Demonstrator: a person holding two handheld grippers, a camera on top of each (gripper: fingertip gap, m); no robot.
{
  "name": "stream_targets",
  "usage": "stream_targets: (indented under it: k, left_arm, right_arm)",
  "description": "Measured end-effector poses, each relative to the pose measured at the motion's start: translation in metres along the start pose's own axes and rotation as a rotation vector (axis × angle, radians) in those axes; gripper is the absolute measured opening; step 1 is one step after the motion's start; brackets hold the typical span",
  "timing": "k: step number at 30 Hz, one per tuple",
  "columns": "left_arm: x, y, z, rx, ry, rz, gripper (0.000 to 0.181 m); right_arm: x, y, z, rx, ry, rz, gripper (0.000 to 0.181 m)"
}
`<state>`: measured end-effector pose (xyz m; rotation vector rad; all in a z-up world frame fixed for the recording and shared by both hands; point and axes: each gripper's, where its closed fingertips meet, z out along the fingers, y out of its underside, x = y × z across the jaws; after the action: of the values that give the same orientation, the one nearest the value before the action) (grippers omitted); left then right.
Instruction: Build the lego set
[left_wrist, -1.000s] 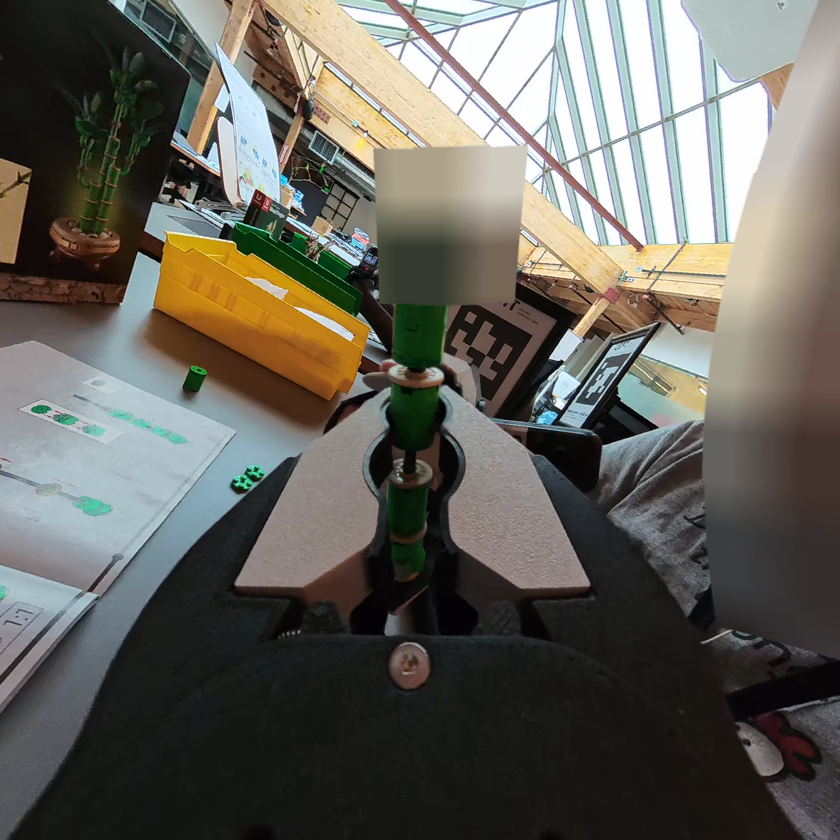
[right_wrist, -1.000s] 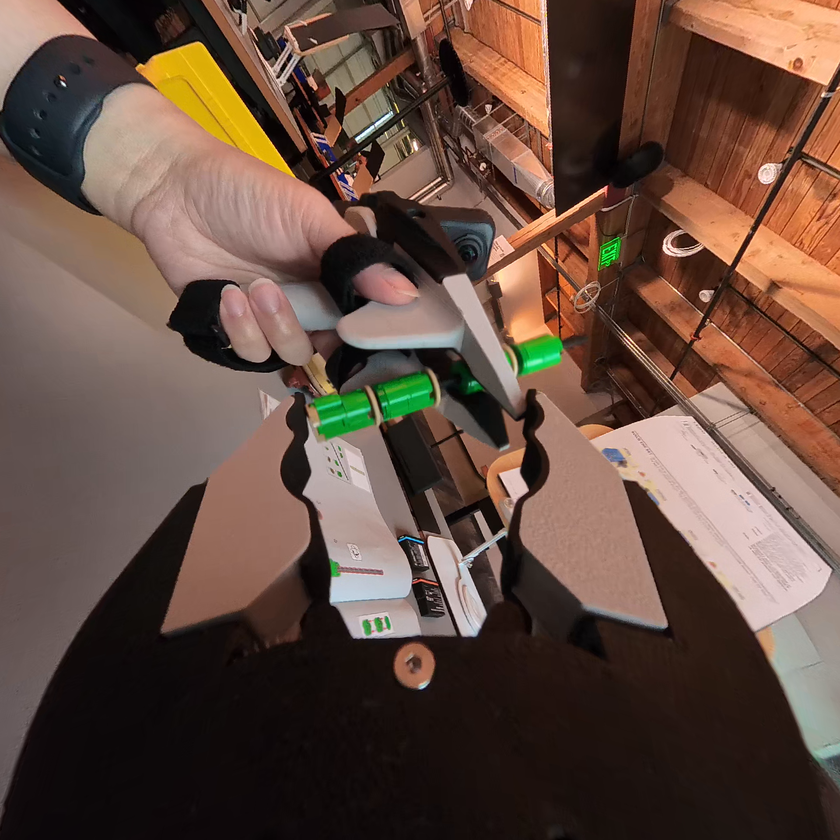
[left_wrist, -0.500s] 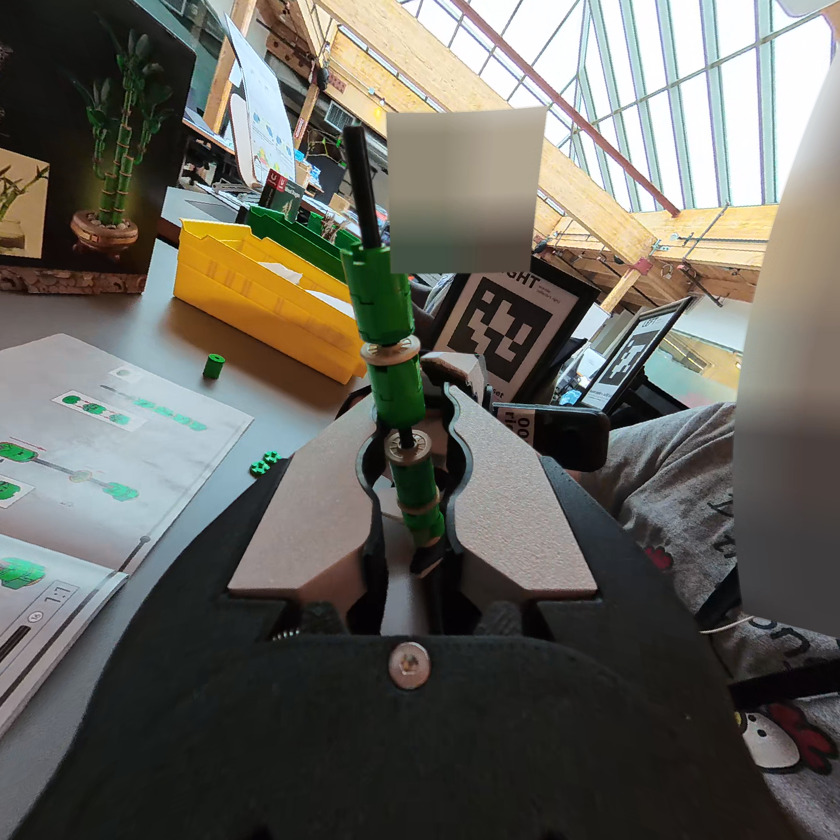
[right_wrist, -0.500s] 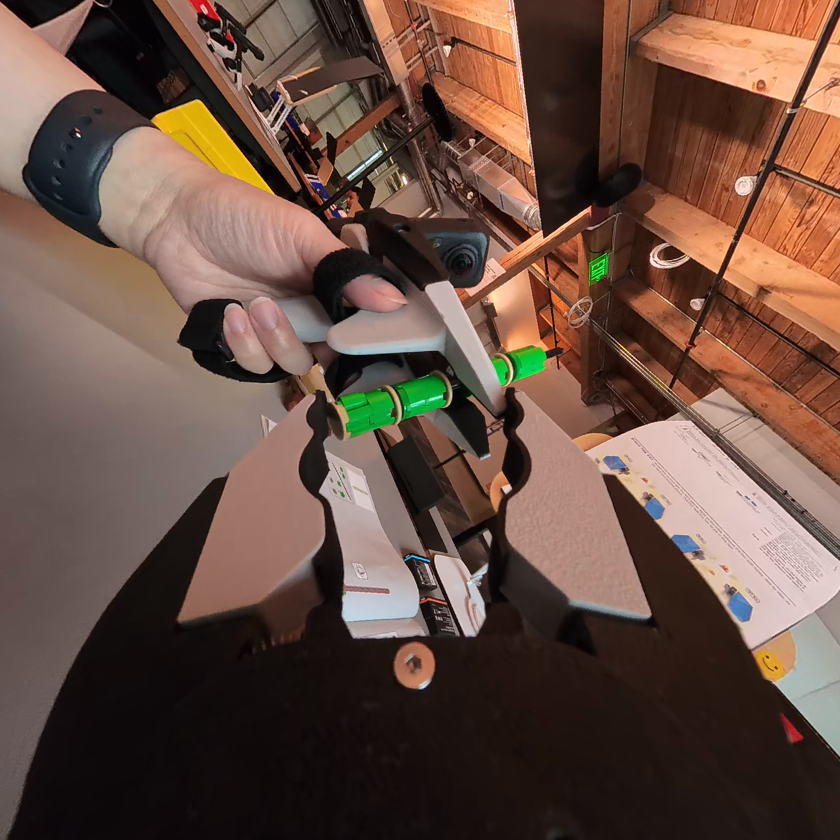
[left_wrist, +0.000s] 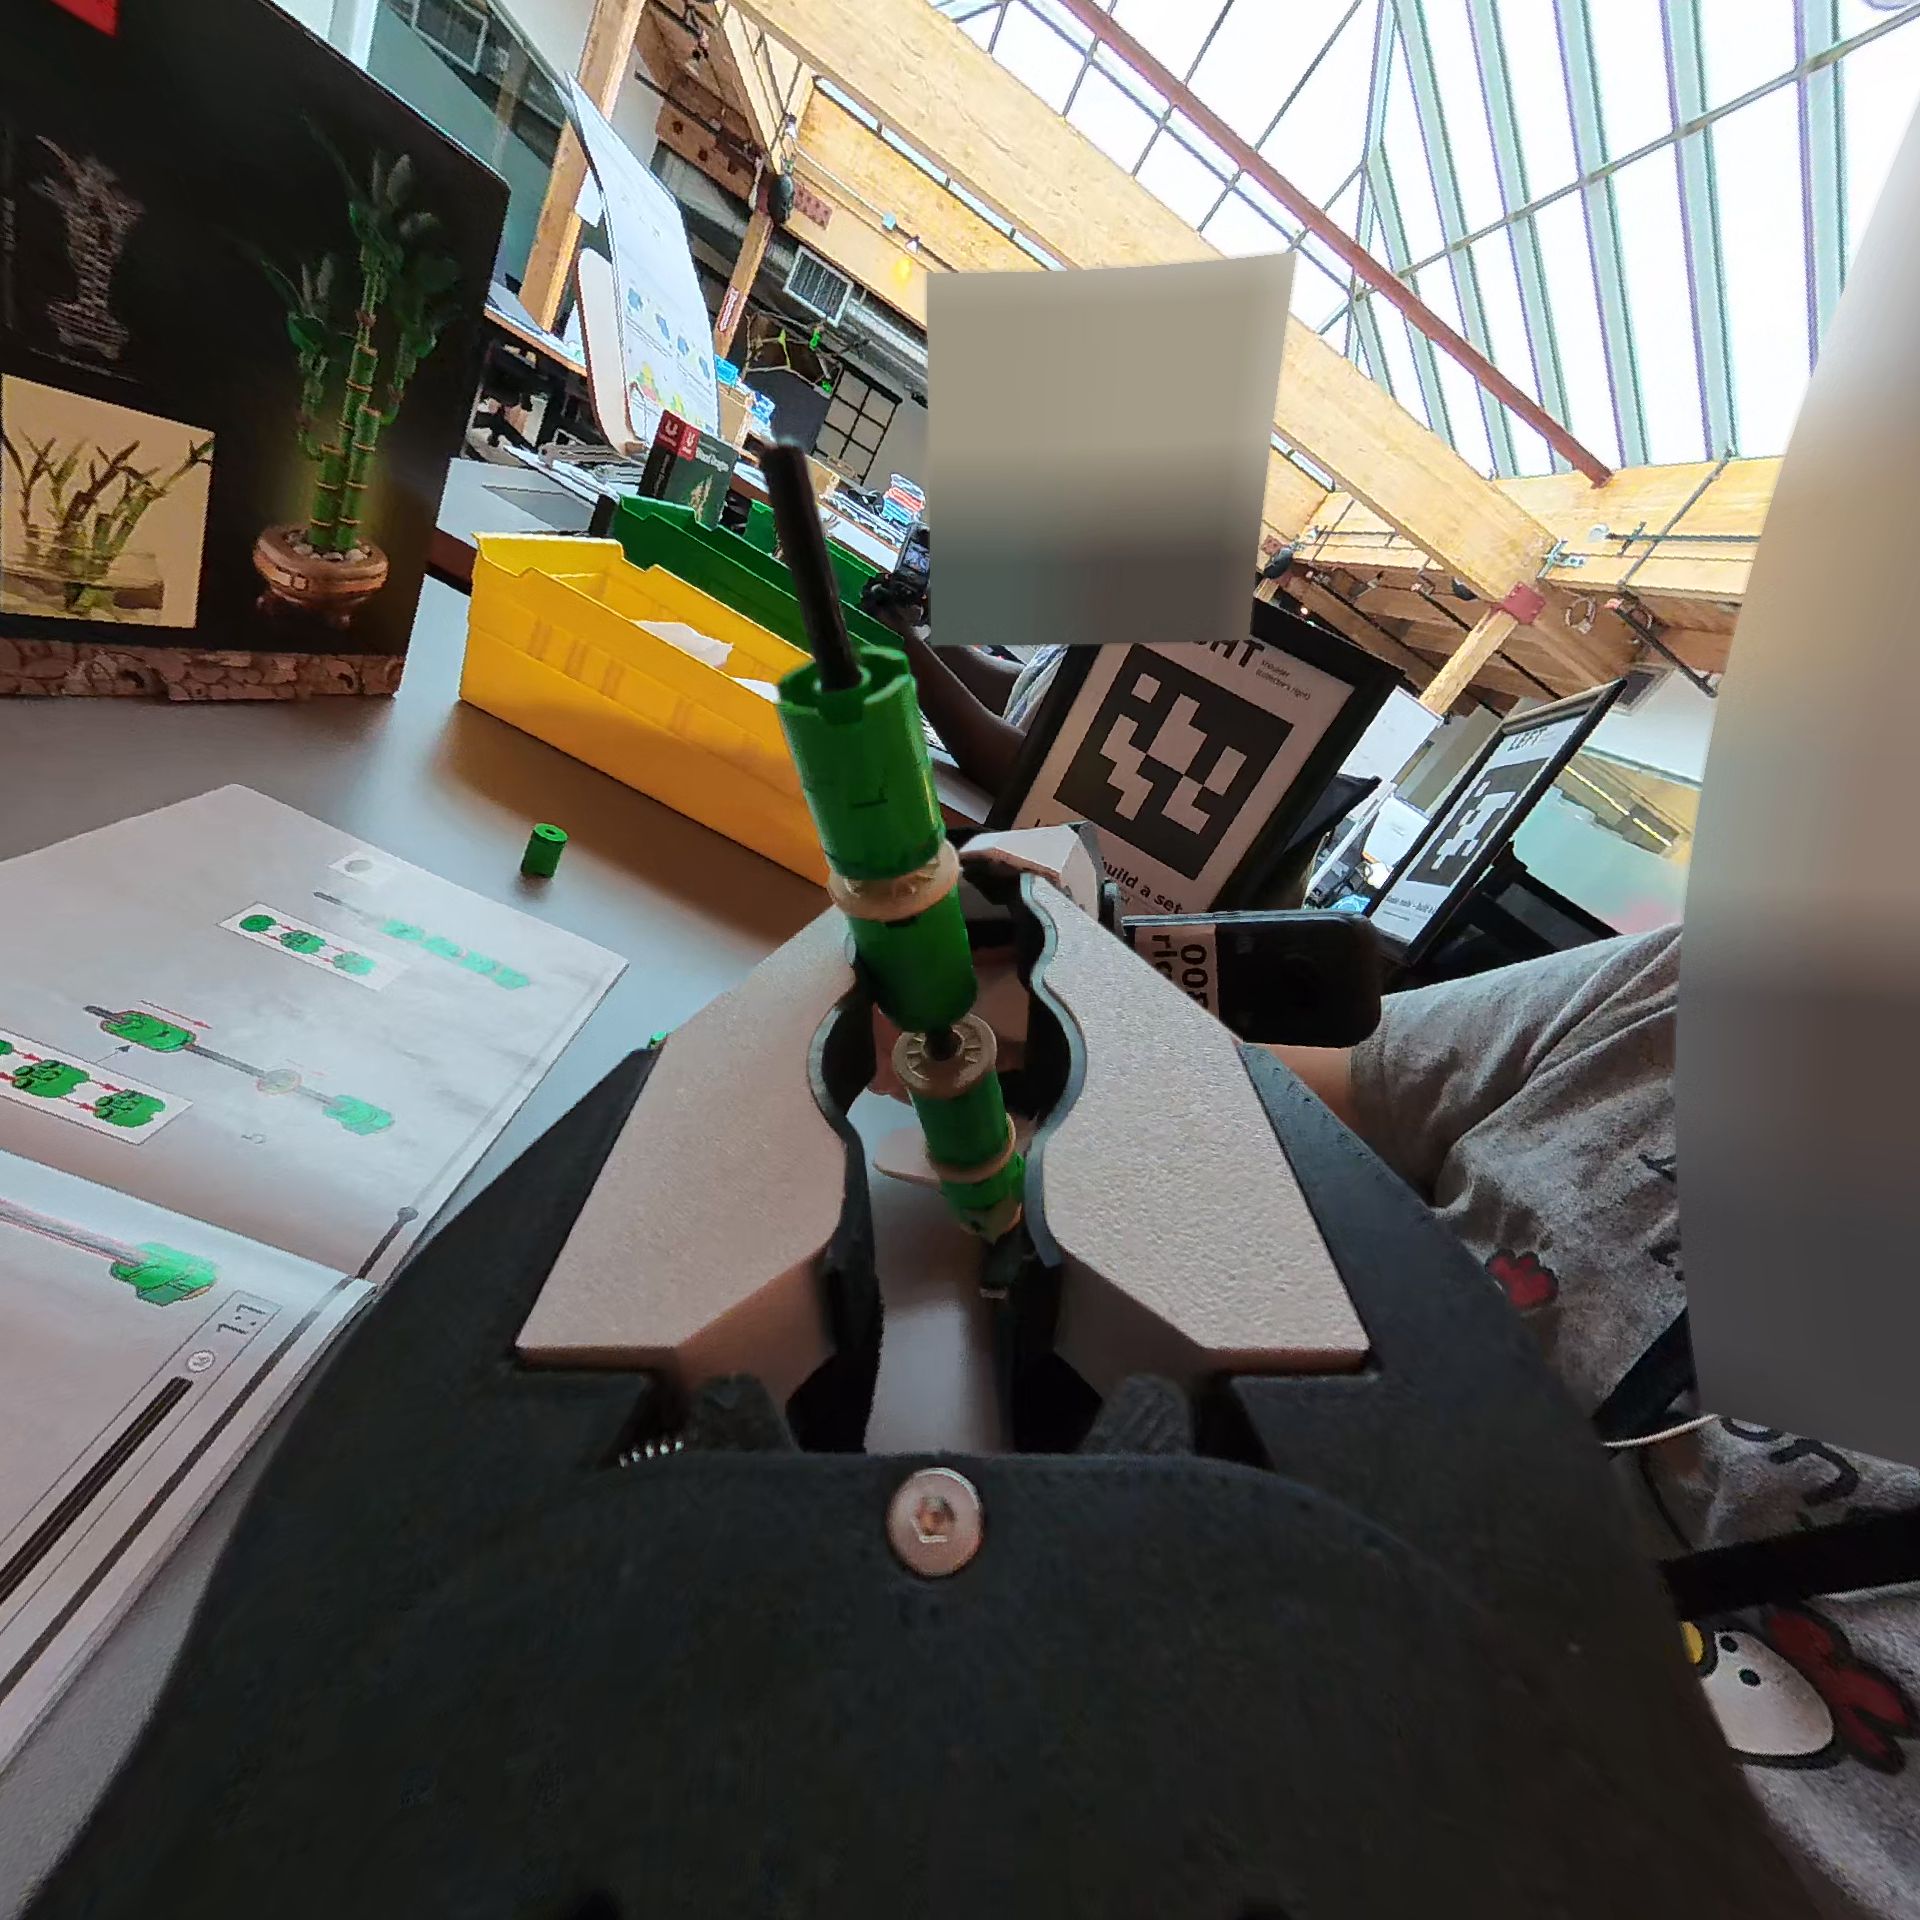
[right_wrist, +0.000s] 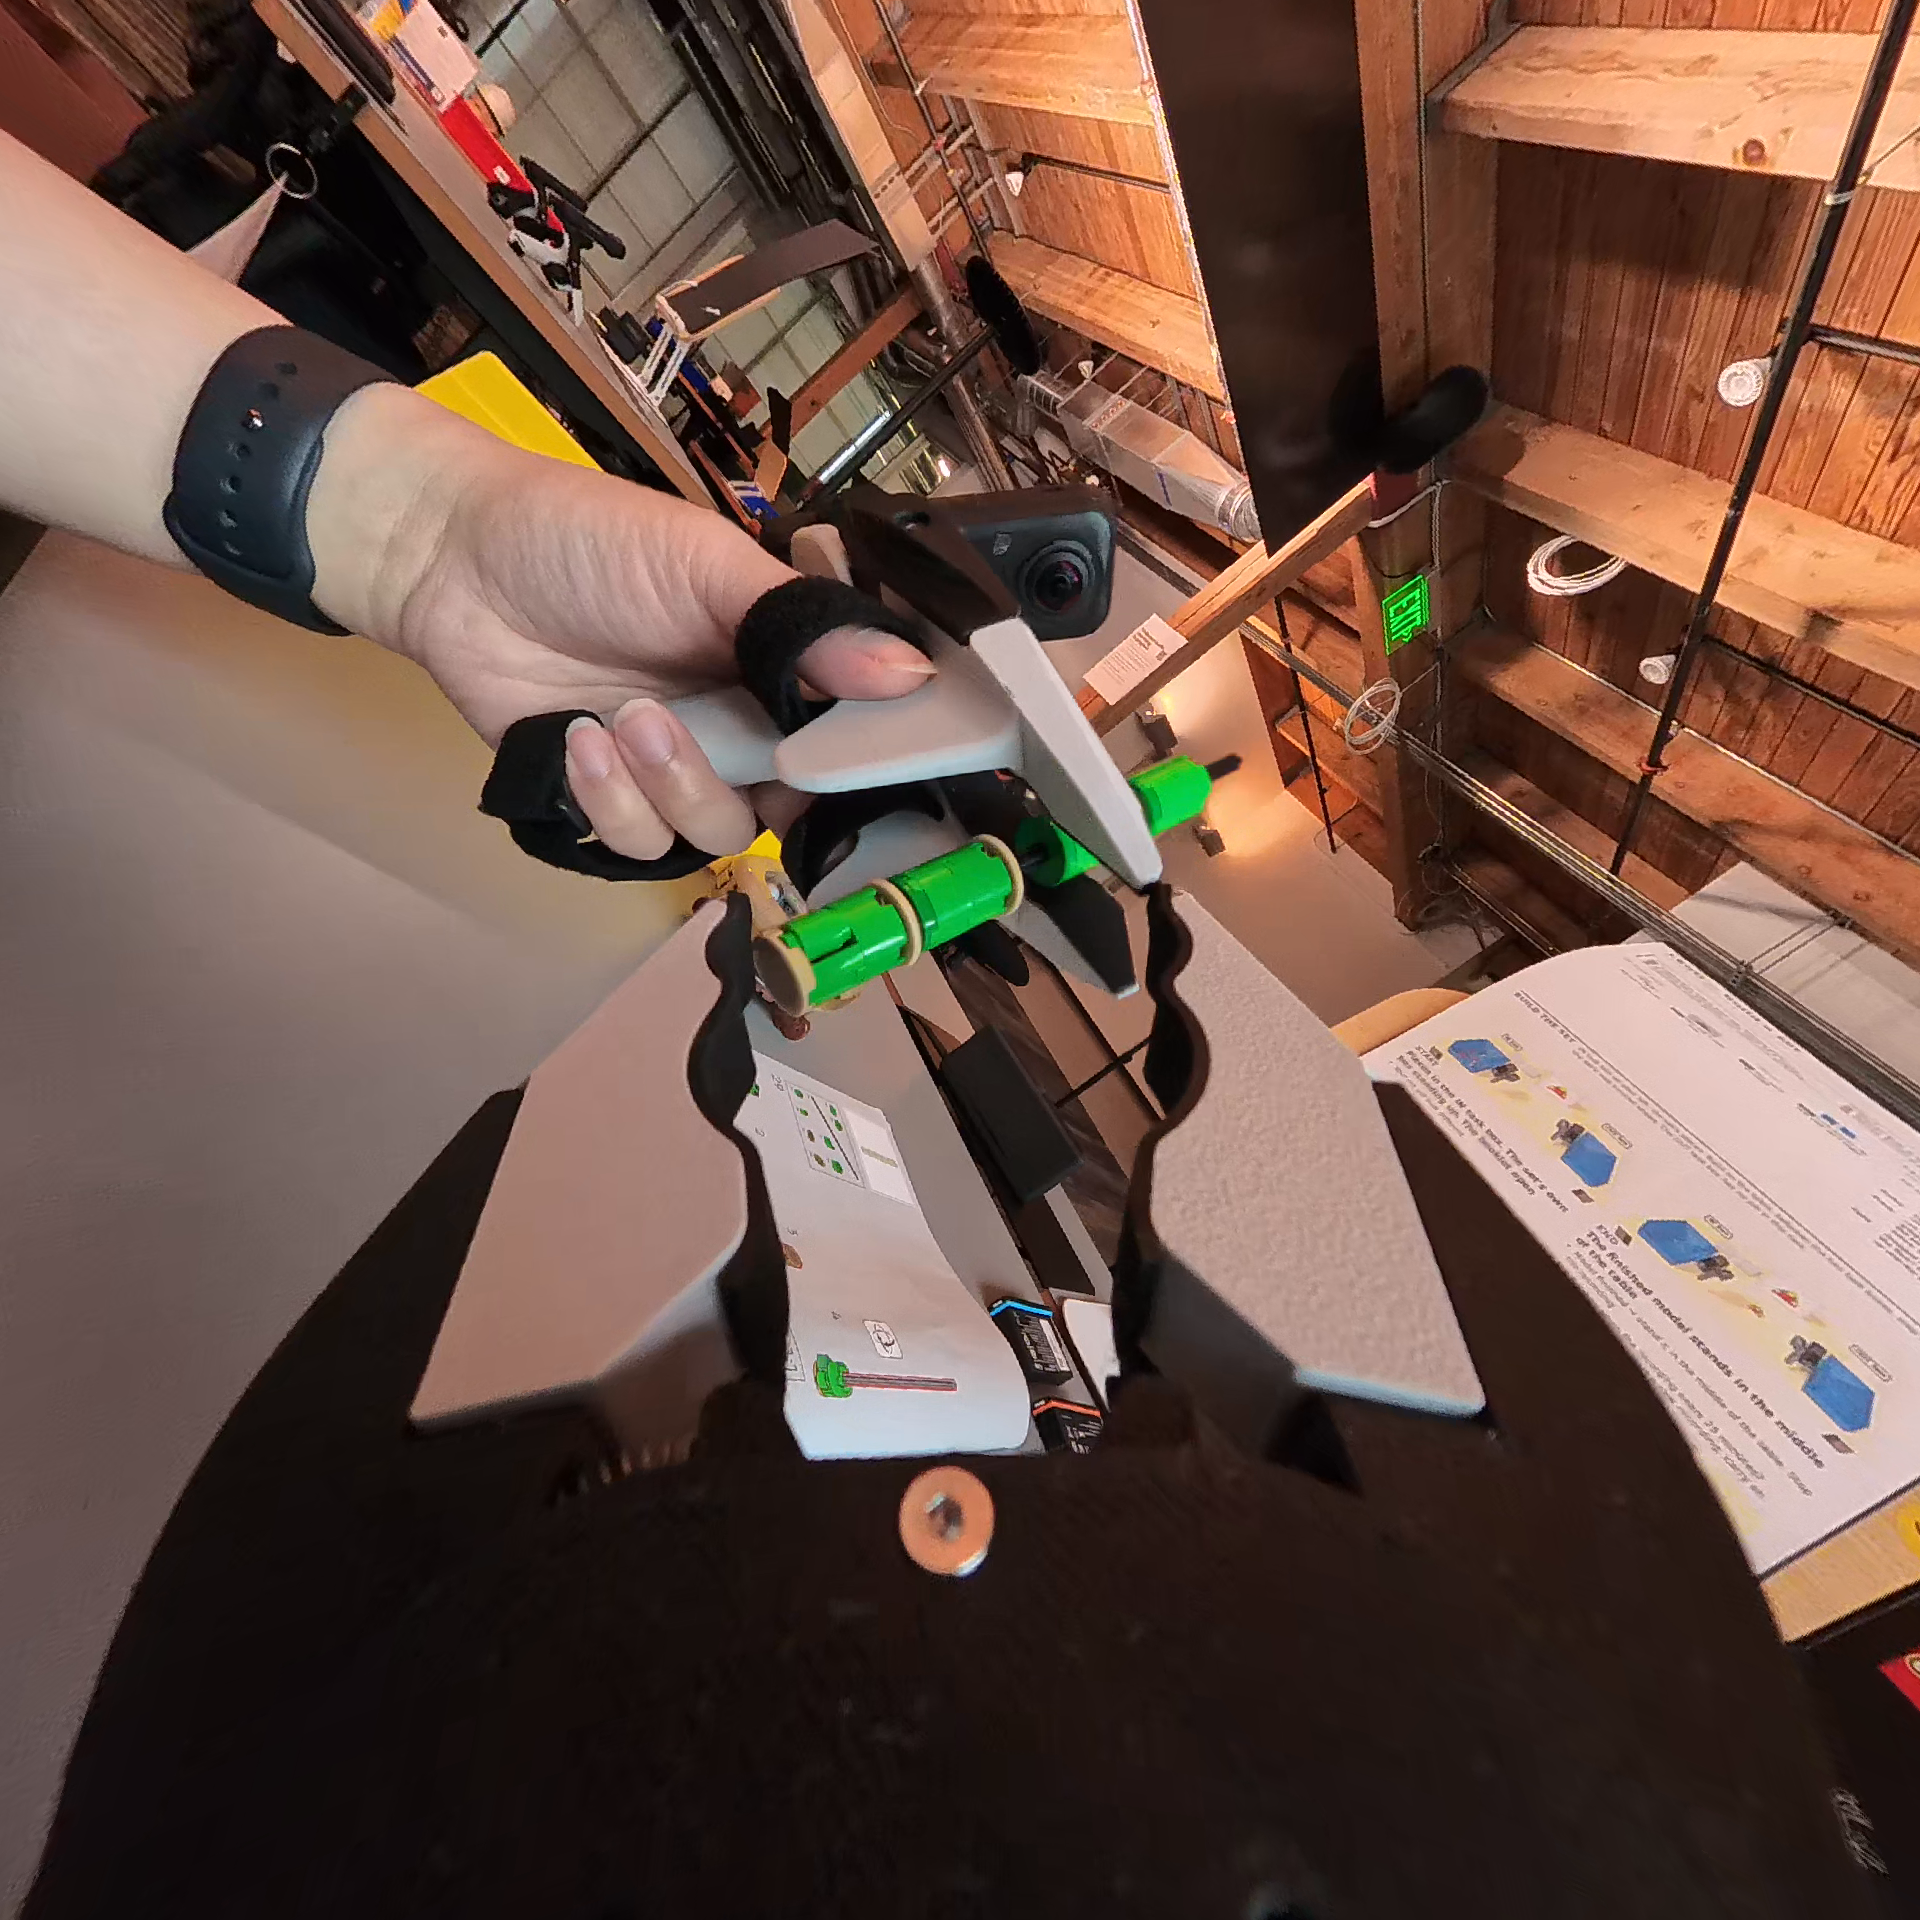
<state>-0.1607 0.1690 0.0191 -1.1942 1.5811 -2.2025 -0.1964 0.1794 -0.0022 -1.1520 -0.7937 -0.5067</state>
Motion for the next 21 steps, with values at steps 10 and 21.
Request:
stream_targets:
  k: [10,21]
  left_arm:
    - [-0.004,-0.004,-0.004,0.032,0.004,-0.047,0.004]
    - [-0.016,-0.014,-0.015,0.102,-0.009,-0.075,0.005]
  right_arm:
    - [-0.014,0.007,0.004,-0.025,-0.055,0.002,0.039]
    - [-0.015,0.037,0.006,-0.127,-0.231,0.597,0.05]
